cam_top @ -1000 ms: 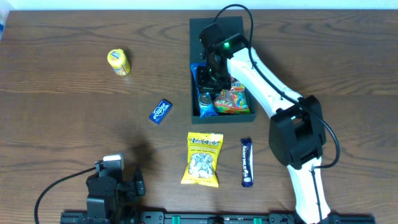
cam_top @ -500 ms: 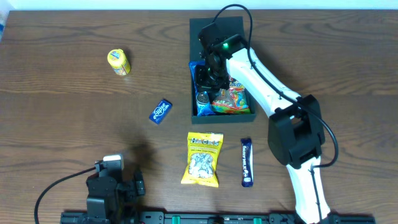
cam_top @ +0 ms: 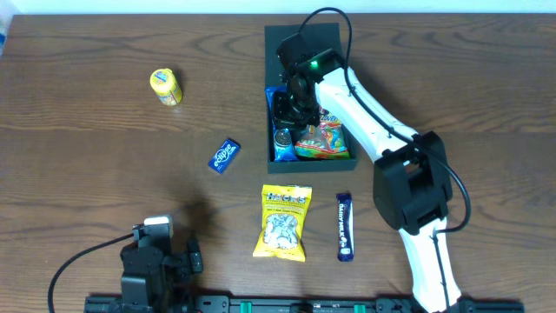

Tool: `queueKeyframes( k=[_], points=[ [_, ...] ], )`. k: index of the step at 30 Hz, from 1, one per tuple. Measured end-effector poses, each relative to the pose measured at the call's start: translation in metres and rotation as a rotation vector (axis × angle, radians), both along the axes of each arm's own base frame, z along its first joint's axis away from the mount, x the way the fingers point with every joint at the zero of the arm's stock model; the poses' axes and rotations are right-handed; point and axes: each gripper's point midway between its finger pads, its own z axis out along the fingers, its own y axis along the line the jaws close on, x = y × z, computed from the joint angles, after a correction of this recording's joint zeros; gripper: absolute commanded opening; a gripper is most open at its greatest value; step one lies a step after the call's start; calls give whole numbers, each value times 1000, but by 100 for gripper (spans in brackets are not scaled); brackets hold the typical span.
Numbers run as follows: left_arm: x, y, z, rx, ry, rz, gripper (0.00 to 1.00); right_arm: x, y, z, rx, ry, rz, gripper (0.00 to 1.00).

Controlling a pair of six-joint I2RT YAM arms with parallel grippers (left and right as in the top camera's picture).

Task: Pack container
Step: 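Lower the Oreo pack beside the Haribo bag and release it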

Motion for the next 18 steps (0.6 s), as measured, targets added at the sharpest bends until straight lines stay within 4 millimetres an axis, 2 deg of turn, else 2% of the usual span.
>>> queueKeyframes(
  k=[2, 5, 9, 12, 15, 18],
  points=[
    [0, 0, 0, 0, 0, 0, 96, 0, 0, -1, -3, 1, -3, 30],
    [0, 0, 0, 0, 0, 0, 96, 1, -1, -1, -10, 1, -10, 51],
    [0, 0, 0, 0, 0, 0, 96, 2, -3, -2, -19, -9, -1, 54],
    [0, 0, 0, 0, 0, 0, 96, 2, -3, -2, -21, -10, -1, 62],
    [0, 0, 0, 0, 0, 0, 96, 2, -5, -3, -31, -18, 11, 75],
    [0, 0, 0, 0, 0, 0, 95, 1, -9, -4, -47, -22, 37, 99]
  ],
)
